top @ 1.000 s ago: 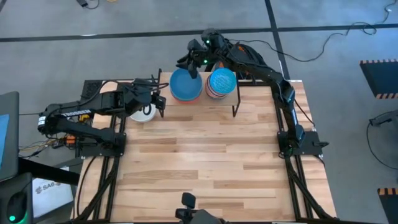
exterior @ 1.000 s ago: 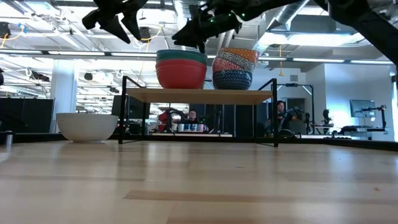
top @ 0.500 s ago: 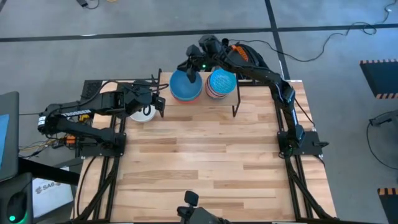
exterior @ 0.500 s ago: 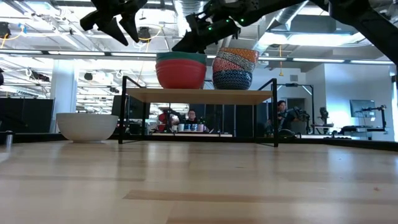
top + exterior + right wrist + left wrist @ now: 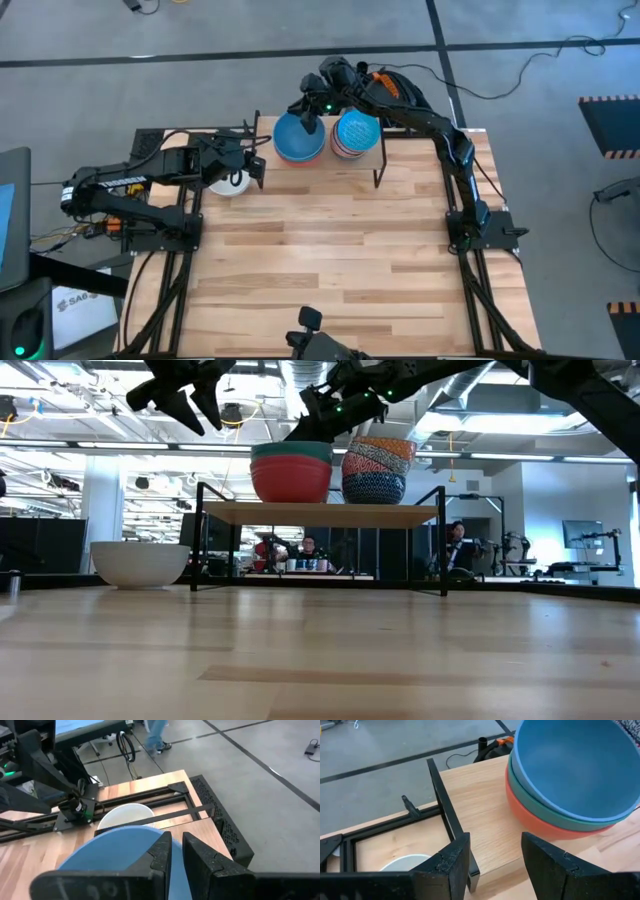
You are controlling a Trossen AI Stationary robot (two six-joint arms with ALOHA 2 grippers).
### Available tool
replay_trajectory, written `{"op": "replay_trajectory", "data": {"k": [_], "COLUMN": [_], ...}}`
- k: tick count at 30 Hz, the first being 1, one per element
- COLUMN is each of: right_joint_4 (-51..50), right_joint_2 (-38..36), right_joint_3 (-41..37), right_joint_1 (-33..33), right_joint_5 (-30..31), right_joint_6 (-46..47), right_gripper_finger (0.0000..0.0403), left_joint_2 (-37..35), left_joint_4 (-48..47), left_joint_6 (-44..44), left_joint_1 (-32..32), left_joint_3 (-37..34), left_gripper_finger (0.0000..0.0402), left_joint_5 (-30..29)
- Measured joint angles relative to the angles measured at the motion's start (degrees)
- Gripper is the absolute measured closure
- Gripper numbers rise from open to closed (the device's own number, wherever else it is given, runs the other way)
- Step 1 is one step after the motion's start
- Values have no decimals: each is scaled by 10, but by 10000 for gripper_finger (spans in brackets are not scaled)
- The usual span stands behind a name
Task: Place and stack bowls onto a shelf
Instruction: Stack the blue bowl on top of the green bowl on the shelf, then stack the white bowl on top of the blue bowl on the shelf
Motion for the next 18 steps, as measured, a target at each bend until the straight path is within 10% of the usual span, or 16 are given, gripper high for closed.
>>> {"op": "replay_trajectory", "data": {"k": [18], "right_joint_4": [-11], "right_joint_2": [-7], "right_joint_3": [39], "right_joint_1": [6], "right_joint_5": [-46], "right_joint_6": [-9], "right_gripper_finger": [331], "left_joint_2": [-6], "left_joint_4": [-48], "left_joint_6": [-56], "left_joint_1": [-16], "left_joint_3": [0], "left_gripper_finger": [240], "left_joint_5": [3]}}
